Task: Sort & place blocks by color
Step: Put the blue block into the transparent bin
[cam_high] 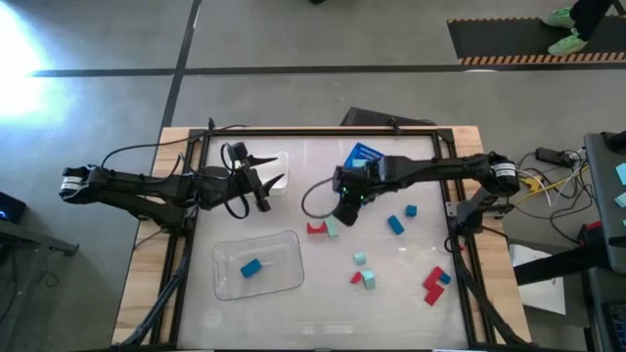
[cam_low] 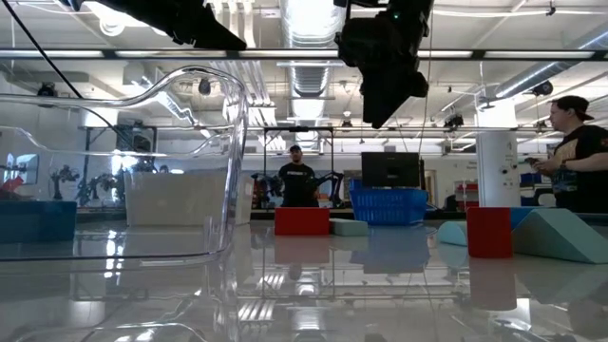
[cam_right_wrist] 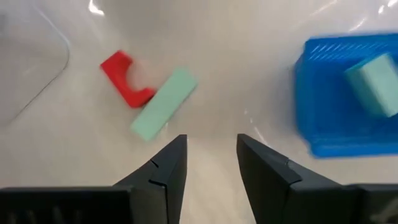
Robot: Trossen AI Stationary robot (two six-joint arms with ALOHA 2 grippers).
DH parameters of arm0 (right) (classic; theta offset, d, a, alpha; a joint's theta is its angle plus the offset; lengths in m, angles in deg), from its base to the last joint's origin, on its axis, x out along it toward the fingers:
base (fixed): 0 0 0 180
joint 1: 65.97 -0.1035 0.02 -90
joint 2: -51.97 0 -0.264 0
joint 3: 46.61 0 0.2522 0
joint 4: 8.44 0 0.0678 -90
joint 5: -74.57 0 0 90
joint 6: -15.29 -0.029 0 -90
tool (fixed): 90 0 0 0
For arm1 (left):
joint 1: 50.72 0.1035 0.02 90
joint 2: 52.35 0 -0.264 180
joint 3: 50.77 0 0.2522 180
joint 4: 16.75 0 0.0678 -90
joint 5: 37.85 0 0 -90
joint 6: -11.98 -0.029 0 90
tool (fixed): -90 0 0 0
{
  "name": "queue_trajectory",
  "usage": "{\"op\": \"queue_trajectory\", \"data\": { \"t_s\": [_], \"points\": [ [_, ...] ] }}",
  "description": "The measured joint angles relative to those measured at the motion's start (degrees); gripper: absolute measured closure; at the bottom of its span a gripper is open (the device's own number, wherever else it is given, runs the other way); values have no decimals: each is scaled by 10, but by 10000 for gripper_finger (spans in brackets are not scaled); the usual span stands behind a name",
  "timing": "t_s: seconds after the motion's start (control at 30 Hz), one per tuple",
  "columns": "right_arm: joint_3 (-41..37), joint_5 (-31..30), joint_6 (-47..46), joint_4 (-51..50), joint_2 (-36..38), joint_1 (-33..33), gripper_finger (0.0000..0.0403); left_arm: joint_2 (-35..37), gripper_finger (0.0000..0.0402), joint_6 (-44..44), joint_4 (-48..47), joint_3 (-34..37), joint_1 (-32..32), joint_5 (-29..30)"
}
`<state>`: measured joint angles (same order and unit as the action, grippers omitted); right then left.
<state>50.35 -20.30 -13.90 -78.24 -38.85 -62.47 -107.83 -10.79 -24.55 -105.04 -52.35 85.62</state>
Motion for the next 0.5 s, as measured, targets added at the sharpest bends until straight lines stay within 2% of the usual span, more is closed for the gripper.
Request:
{"op": "queue_trajectory", "data": {
  "t_s": [0.5],
  "points": [
    [-20,-7,-69,-37,-4,-30,220,0,203,1,0,0,0,0]
  ]
}}
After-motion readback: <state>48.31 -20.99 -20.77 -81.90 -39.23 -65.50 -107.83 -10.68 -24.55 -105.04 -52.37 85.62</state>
